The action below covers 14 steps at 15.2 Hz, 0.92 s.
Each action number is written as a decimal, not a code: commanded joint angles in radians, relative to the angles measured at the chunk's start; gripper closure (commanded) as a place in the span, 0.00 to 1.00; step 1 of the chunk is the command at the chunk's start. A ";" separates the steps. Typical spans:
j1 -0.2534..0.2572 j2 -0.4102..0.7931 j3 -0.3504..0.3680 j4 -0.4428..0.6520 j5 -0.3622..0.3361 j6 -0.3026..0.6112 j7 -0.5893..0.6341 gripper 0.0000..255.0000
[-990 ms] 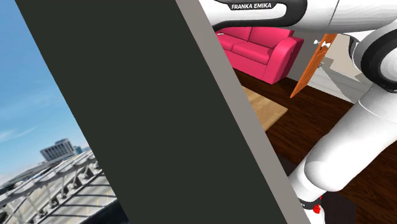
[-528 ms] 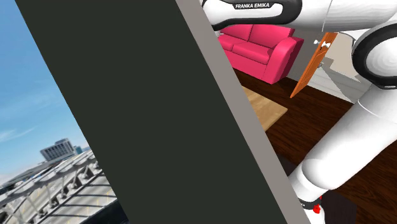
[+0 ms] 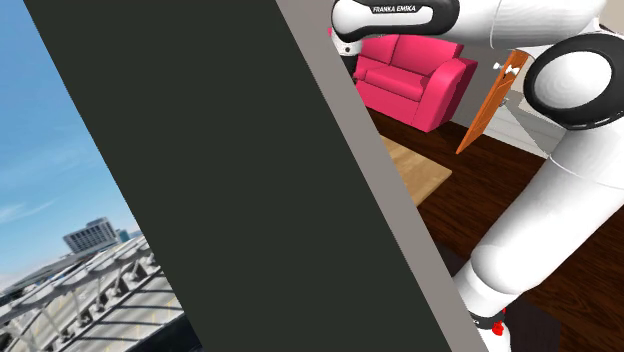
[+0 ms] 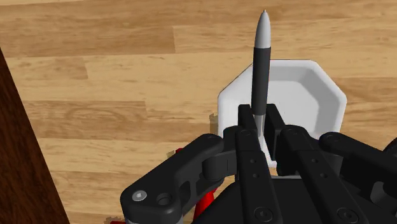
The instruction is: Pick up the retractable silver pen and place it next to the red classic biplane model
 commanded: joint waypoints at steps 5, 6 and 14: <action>-0.064 0.090 -0.056 0.112 -0.005 -0.013 -0.123 1.00; -0.079 0.117 -0.067 0.148 -0.005 -0.019 -0.149 1.00; -0.081 0.111 -0.067 0.032 -0.006 0.090 -0.142 1.00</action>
